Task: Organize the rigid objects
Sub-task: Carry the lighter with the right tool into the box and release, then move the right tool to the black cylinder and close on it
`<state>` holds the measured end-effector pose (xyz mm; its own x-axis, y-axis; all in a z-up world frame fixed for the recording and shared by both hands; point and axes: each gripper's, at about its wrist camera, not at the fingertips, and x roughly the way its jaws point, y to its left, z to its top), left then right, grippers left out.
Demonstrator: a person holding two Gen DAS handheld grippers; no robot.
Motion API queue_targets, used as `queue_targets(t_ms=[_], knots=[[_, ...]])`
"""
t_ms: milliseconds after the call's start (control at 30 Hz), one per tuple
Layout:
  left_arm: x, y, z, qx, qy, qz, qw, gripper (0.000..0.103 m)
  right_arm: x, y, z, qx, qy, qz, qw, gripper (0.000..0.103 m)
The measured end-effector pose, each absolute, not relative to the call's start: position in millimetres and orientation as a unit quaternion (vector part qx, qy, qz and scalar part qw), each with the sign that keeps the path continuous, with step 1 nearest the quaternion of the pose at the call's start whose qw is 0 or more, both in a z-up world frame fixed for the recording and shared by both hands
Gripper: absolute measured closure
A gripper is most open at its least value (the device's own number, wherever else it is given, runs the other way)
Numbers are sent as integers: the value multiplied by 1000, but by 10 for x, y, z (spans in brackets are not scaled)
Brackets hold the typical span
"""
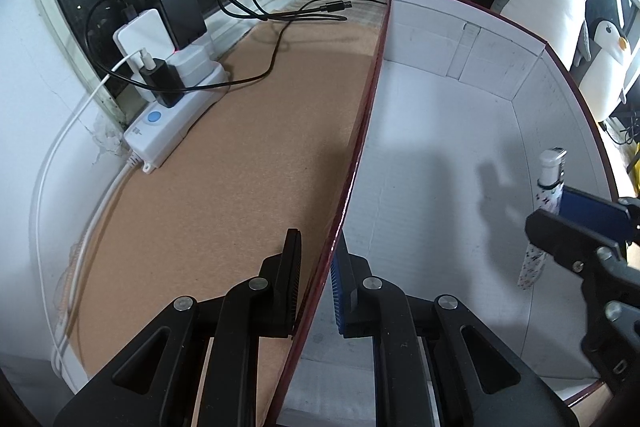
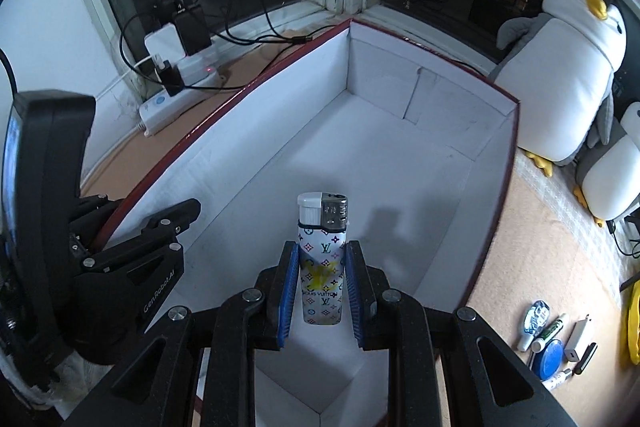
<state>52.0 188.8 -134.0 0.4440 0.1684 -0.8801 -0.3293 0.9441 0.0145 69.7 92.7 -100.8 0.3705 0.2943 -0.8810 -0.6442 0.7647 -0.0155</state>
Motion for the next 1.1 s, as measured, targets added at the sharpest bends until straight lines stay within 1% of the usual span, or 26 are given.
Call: queue_targets(t_ms=[133,167,200,233,267,300,433,500,633,800,1100], knots=[[514,1894,-1339,-78,507,147,846,91,677,915,-1000,-178,475,298,808,82],[516,1888,-1339,-78,507,147,846,91,670,907,-985,-176,473,301,809,75],[517,1887,-1339,-77,508,147,845,91,662,894,-965,-173,470,305,810,62],[517,1886,-1340,-76,508,148,845,91,644,876,-932,-169,464,311,812,55],[515,1890,-1339,-76,509,148,845,91,623,853,-892,-166,455,313,817,46],[517,1884,-1340,-74,509,149,844,91,602,822,-842,-162,445,311,824,44],[529,1881,-1340,-69,511,151,843,90,604,647,-677,-125,426,310,841,42],[534,1878,-1341,-66,513,151,843,90,621,495,-594,-102,418,309,848,37],[542,1873,-1342,-61,514,153,842,90,623,129,-460,-75,399,294,865,34],[559,1862,-1346,-55,517,157,840,90,680,-427,-376,-50,395,245,884,26],[574,1832,-1350,-43,521,164,836,89,758,-1440,-450,-20,422,153,893,26]])
